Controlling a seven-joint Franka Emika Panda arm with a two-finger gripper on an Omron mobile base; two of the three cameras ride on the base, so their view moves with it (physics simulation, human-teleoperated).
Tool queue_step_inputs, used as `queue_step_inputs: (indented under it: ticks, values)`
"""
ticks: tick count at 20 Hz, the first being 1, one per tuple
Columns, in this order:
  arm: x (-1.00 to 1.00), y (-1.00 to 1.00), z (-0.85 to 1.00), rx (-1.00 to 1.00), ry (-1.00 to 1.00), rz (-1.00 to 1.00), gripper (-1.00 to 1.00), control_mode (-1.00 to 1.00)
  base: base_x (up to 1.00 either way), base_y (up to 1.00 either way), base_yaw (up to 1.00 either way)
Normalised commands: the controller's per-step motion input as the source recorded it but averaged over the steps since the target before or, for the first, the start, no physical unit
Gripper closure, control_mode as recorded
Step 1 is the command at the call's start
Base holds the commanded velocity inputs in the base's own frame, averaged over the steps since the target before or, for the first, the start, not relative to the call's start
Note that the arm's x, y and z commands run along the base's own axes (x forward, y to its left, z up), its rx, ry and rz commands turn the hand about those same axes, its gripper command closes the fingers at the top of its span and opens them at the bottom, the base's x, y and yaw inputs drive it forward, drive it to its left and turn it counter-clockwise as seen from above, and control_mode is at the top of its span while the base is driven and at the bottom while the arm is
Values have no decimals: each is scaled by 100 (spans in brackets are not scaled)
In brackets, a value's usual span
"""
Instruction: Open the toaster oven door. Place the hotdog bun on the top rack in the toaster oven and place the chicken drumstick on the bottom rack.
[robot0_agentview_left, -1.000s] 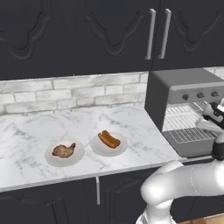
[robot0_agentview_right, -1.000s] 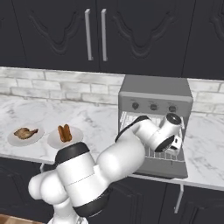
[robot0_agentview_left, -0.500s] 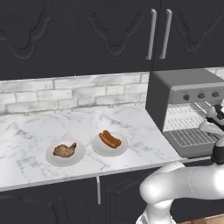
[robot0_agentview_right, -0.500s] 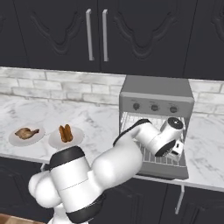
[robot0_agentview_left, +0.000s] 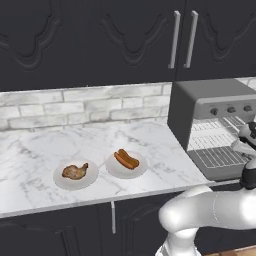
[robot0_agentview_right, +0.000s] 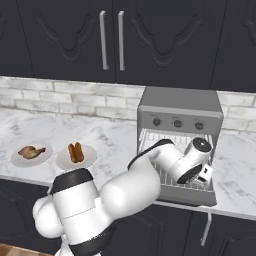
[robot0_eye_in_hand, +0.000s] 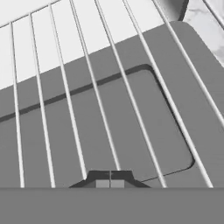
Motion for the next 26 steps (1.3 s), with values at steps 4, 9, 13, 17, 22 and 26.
queue_step_inputs:
  ticks: [4,9,13,17,22,26]
  values:
    - [-100,-42,14,6,-38,-3,100,-100,0,0,0]
    - [-100,-13,81,0,-49,0,100,-100,0,0,0]
    - [-87,4,77,-1,-38,0,100,-100,0,0,0]
    - [-43,33,52,-10,-20,0,100,-100,0,0,0]
    - [-7,75,44,-26,-2,0,100,-100,0,0,0]
    - [0,98,36,-36,0,-3,100,-100,0,0,0]
